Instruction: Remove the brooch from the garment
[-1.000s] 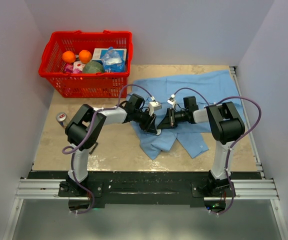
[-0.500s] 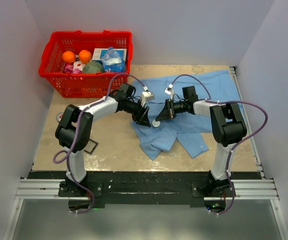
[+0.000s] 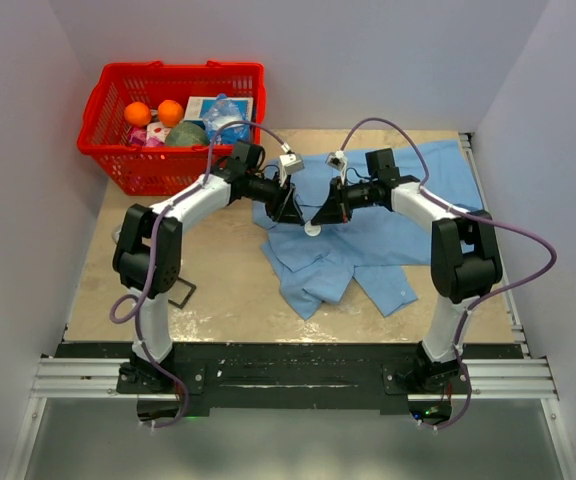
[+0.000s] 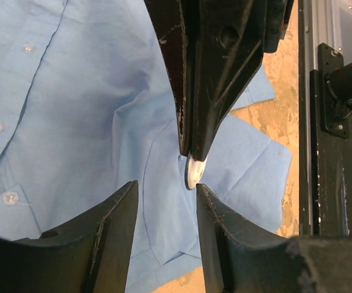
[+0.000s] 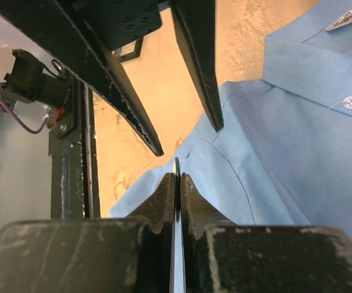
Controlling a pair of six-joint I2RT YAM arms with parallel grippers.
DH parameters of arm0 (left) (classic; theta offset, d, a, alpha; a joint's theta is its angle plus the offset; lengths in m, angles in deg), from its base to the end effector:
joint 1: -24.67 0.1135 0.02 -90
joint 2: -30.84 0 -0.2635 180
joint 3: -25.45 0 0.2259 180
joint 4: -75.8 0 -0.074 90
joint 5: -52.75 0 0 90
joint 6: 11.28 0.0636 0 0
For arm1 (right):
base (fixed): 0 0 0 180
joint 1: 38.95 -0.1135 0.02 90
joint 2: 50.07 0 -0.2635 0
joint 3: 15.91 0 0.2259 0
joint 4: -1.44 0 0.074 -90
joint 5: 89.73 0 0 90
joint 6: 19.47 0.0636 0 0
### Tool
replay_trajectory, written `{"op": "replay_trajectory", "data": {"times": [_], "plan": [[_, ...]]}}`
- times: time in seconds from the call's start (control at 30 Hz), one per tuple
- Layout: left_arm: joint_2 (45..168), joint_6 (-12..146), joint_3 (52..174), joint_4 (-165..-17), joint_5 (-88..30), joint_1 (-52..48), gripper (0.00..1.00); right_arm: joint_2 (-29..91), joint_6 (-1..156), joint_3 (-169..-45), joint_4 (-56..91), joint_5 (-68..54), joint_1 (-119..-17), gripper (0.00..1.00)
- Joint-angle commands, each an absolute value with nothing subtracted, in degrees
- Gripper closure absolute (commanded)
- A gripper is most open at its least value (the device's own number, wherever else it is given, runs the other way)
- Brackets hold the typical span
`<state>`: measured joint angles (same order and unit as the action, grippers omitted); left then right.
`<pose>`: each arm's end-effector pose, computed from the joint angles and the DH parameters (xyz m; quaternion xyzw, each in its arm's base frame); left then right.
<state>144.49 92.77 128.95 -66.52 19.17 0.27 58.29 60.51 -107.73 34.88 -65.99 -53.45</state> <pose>0.3618 -0.2223 0.2341 0.4313 0.7204 -0.4679 0.2759 0.3568 0.1524 0.2230 -0.3498 0.7292 0.5244 0.2663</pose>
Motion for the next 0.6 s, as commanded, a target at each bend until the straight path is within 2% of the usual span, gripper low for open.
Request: {"op": "replay_trajectory", "data": {"times": [0.0, 0.23, 0.37, 0.57], "plan": [[146.6, 91.1, 131.9, -68.5, 23.6, 0.3, 0.53, 54.9, 58.3, -108.0, 35.3, -65.1, -54.1, 1.00], [147.6, 89.9, 132.5, -69.5, 25.2, 0.0, 0.57, 54.3, 60.2, -107.2, 33.4, -64.9, -54.2, 1.00], [147.9, 90.3, 132.9, -69.6, 25.3, -0.6, 0.67, 54.7, 61.8, -106.9, 31.7, -64.8, -54.2, 1.00], [148.5, 90.6, 133.7, -69.4, 26.1, -1.2, 0.72, 55.1, 63.3, -107.2, 30.1, -64.5, -54.8, 1.00]]}}
